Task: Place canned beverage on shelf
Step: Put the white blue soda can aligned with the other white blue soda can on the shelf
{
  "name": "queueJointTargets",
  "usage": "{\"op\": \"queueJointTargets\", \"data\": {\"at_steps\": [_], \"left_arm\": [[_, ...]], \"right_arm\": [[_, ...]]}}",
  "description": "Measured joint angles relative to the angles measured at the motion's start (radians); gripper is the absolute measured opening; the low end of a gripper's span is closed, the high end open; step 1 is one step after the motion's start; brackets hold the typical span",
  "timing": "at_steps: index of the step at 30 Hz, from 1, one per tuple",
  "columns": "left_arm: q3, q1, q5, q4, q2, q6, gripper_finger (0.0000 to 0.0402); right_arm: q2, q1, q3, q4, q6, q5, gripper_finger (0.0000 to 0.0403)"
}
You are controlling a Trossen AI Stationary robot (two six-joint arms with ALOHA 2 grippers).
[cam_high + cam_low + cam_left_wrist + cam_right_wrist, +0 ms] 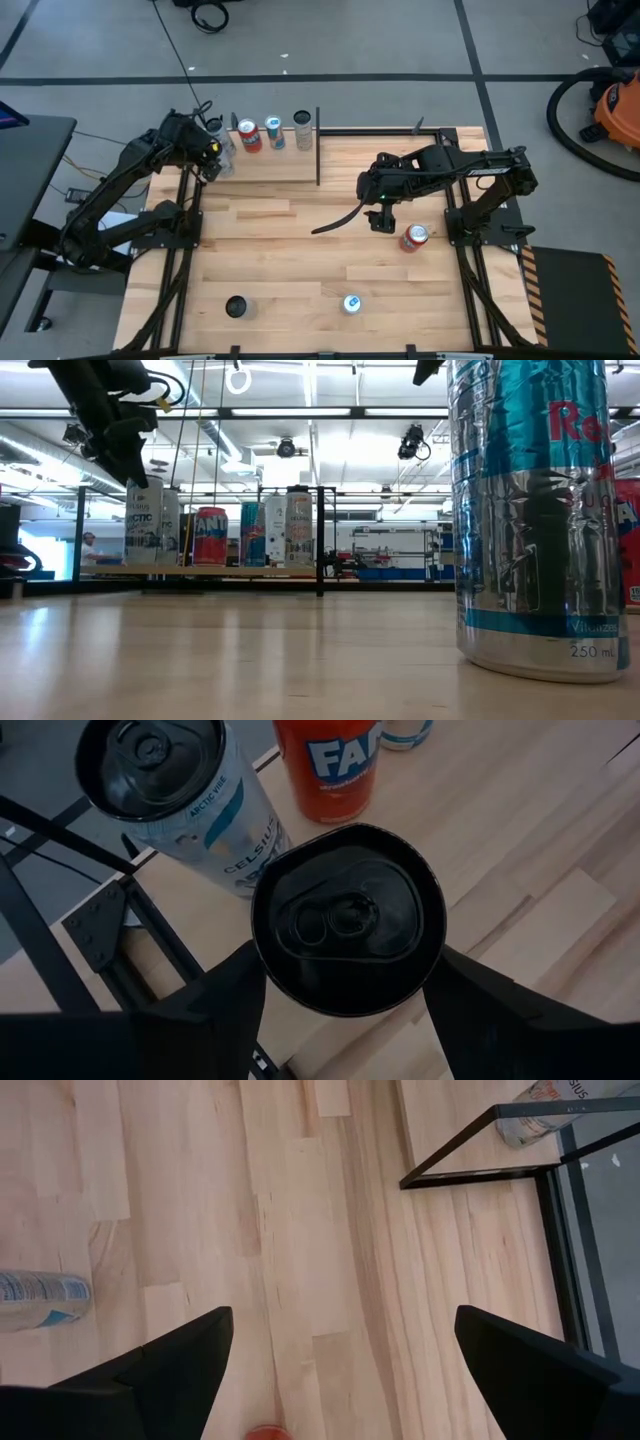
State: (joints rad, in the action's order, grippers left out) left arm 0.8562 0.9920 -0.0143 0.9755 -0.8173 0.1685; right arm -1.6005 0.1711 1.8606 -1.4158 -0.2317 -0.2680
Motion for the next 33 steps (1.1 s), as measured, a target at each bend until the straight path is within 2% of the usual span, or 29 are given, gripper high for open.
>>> {"op": "queueJointTargets", "data": {"at_steps": [18, 28, 33], "left_arm": [[0.000, 0.000, -0.002, 0.004, 0.000, -0.026, 0.0247], [-0.004, 0.000, -0.002, 0.013, -0.003, -0.029, 0.0298], [0.003, 0.000, 0.000, -0.027, -0.002, -0.028, 0.0306]], "right_arm": [[0.000, 0.000, 0.000, 0.000, -0.001, 0.000, 0.0391], [0.000, 0.000, 0.000, 0.001, -0.010, 0.000, 0.0391], [0.000, 0.000, 0.000, 0.001, -0.010, 0.000, 0.0391]]}}
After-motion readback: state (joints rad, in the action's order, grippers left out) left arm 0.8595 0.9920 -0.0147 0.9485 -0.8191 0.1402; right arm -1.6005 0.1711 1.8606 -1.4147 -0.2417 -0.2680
